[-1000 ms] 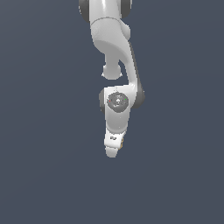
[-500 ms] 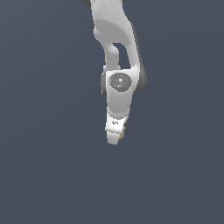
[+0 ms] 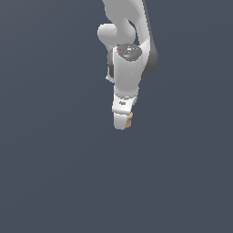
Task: Pick up the object and move it to a goal position.
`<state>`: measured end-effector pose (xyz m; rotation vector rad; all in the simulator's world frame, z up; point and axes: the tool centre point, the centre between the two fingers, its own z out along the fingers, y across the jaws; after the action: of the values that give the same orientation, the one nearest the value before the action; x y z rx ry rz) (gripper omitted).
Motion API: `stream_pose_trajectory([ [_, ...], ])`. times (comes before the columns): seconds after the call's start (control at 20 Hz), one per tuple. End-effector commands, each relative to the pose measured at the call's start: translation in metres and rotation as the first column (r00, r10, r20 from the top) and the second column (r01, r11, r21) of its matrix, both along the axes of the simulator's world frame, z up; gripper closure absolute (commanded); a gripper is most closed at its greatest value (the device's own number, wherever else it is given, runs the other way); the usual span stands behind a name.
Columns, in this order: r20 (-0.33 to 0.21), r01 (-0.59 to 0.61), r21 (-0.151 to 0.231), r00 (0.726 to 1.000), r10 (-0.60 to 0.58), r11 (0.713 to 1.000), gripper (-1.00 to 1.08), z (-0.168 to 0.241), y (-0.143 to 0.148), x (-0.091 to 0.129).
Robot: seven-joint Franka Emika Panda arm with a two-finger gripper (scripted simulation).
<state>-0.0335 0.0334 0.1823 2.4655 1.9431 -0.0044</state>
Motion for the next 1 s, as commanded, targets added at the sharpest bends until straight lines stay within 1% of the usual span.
stream_pose_trajectory([
  [0.0,0.000,0.000,0.000,1.000,0.000,1.000,1.08,0.017,0.002,-0.013],
  [0.25,0.000,0.000,0.002,1.000,0.000,1.000,1.08,0.044,0.006,-0.032],
  [0.5,0.001,0.000,0.003,1.000,0.000,1.000,1.08,0.063,0.009,-0.045],
  [0.75,0.001,0.000,0.004,1.000,0.000,1.000,1.08,0.073,0.010,-0.051],
  [0.95,0.001,0.000,0.004,1.000,0.000,1.000,1.08,0.074,0.010,-0.051],
])
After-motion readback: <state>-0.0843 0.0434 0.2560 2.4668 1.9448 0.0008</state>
